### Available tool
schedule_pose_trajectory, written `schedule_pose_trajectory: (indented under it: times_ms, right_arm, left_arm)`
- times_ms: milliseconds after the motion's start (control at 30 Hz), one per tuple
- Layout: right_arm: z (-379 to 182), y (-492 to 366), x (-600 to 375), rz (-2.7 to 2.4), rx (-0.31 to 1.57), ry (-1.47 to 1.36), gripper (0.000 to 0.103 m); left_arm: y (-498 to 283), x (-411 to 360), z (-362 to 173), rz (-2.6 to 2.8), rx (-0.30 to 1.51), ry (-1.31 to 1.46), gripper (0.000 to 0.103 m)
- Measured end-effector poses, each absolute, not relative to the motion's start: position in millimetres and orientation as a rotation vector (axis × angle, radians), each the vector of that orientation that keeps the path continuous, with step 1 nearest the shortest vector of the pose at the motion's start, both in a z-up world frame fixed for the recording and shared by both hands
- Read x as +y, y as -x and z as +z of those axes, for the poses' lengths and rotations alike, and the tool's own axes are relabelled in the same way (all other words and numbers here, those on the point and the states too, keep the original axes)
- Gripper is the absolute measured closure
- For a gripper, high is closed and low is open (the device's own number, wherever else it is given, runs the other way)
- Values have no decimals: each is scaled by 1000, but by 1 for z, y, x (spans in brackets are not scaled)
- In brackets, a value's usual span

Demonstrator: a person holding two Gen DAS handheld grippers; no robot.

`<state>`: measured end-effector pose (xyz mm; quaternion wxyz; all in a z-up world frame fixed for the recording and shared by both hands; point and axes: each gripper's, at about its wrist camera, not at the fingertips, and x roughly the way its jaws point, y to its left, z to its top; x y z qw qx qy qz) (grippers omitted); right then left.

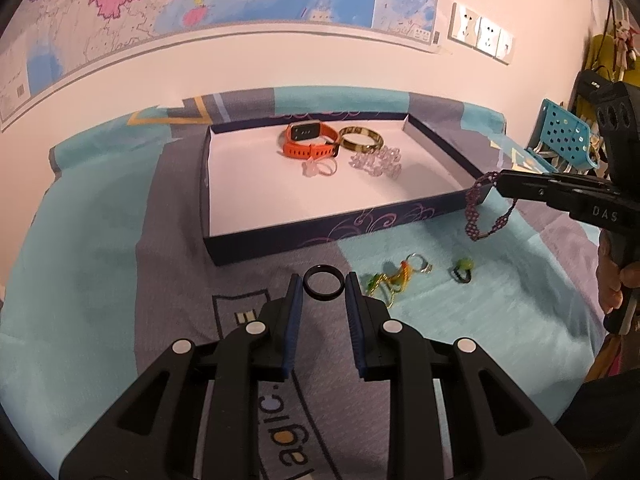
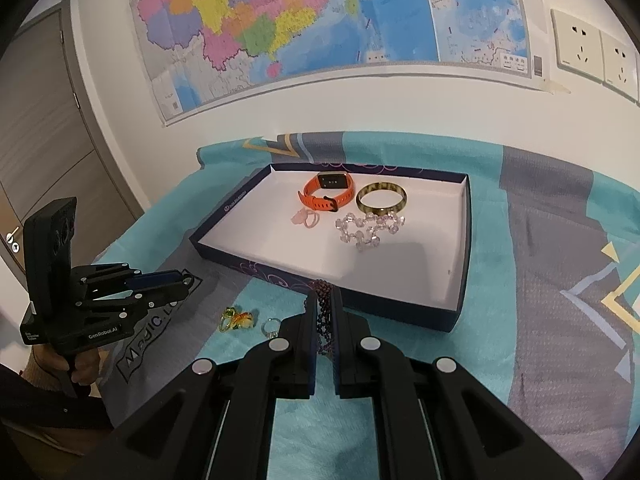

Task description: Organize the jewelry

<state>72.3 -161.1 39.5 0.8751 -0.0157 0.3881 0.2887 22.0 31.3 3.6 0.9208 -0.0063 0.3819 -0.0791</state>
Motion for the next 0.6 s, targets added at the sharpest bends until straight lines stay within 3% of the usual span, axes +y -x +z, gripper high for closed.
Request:
schedule_pose_trajectory:
  times_ms: [600]
  right_arm:
    - [48,-76,-153,614,774,39,98]
  left_arm:
    - [-27,21,18,-193,740,5,81]
